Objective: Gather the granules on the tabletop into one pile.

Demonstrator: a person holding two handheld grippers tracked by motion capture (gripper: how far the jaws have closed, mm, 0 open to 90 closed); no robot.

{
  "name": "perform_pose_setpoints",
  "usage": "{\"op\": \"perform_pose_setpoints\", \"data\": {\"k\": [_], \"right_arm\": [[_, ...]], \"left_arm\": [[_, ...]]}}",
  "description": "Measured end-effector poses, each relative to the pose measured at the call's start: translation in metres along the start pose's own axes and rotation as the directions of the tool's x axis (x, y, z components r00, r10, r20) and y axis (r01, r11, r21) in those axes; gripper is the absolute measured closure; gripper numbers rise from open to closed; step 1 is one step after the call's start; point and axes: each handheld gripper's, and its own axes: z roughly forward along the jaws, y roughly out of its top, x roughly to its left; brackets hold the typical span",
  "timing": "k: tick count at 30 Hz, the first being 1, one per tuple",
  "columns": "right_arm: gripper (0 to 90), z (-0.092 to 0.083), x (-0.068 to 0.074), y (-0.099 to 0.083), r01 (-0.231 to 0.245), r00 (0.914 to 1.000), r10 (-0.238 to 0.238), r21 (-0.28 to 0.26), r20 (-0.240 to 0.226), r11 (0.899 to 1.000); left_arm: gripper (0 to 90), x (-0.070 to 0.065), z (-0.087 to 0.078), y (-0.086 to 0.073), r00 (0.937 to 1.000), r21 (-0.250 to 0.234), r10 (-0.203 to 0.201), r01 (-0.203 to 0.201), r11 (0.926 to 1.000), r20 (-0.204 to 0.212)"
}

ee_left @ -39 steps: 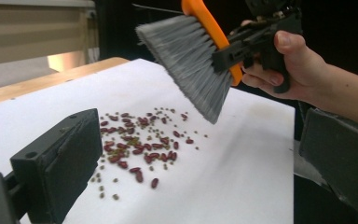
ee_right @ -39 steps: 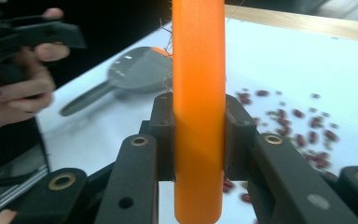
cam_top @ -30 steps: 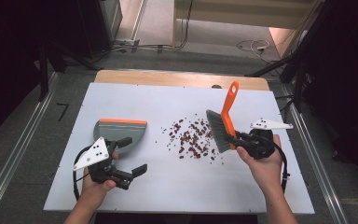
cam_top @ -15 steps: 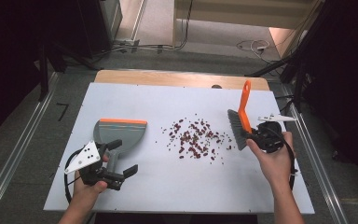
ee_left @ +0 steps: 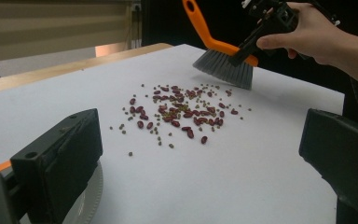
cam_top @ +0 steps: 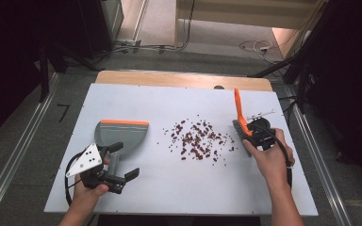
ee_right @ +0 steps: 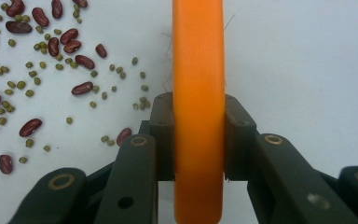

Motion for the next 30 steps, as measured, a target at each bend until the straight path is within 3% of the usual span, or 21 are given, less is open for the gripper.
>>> {"op": "perform_pose_setpoints", "data": {"k": [9, 13, 18, 30], "right_arm": [[68.5, 0.010, 0.032, 0.018, 0.043, 0.9984, -0.041, 0.060, -0.040, 0.997], [68.5, 0.009, 0.043, 0.017, 0.057, 0.9984, -0.057, 0.060, -0.006, 0.997], [68.5, 0.009, 0.050, 0.019, 0.068, 0.9976, -0.068, 0.062, 0.007, 0.996], [68.5, 0.007, 0.067, 0.027, 0.099, 0.9942, -0.097, 0.052, -0.047, 0.994]], "left_arm": [[0.0, -0.002, -0.003, 0.002, 1.0000, -0.010, 0.001, -0.001, 1.0000, 0.000], [0.0, -0.001, -0.003, 0.001, 1.0000, -0.005, 0.000, 0.000, 1.0000, -0.002], [0.0, -0.002, -0.003, 0.001, 1.0000, -0.005, -0.001, 0.001, 1.0000, -0.001], [0.0, -0.001, -0.010, -0.002, 0.9998, -0.012, -0.006, 0.006, 0.9999, -0.017]]}}
